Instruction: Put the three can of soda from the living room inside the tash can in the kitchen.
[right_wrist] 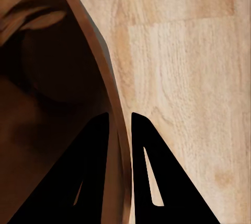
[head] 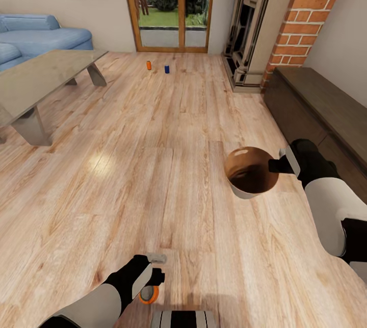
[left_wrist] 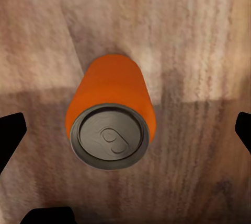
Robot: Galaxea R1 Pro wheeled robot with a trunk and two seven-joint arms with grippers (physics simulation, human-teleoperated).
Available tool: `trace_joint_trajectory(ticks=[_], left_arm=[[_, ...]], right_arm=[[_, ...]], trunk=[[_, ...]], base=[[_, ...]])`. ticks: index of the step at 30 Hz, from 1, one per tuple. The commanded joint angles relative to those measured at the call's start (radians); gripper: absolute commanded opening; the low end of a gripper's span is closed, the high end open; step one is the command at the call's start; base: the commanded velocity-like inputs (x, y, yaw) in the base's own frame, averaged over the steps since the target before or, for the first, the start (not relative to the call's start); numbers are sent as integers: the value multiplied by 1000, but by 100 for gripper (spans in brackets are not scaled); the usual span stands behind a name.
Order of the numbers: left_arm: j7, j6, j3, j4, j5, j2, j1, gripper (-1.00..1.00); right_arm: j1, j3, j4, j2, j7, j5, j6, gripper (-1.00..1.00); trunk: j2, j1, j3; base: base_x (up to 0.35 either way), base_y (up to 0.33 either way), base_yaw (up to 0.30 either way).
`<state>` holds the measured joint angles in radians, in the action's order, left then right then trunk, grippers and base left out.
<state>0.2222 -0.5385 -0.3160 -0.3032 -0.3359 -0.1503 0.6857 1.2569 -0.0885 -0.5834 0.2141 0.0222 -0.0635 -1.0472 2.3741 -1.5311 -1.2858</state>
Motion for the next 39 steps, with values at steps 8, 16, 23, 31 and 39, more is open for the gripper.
trace_joint_trajectory(ticks=[8,16,23,31,39], left_arm=[[0,0,0,-2,0,0,0,100],[0,0,0,-3,0,0,0,100],[0,0,0,-4,0,0,0,100],[0,-1,0,-4,0,0,0,100],[1,-1,0,-3,1,1,0,100]], right_arm=[[27,0,-16,0,4,7,0,-100],[36,1,-76,-1,4,8,0,-100],[38,1,-125,-1,4,9,0,-100],[38,1,-135,-1,4,10,0,-100],[38,1,-135,-1,4,9,0,-100]], trunk=[[0,0,0],[0,0,0],[0,0,0],[56,-31,-25],[91,-50,-41]], base=[[0,0,0],[0,0,0],[0,0,0],[0,0,0],[0,0,0]])
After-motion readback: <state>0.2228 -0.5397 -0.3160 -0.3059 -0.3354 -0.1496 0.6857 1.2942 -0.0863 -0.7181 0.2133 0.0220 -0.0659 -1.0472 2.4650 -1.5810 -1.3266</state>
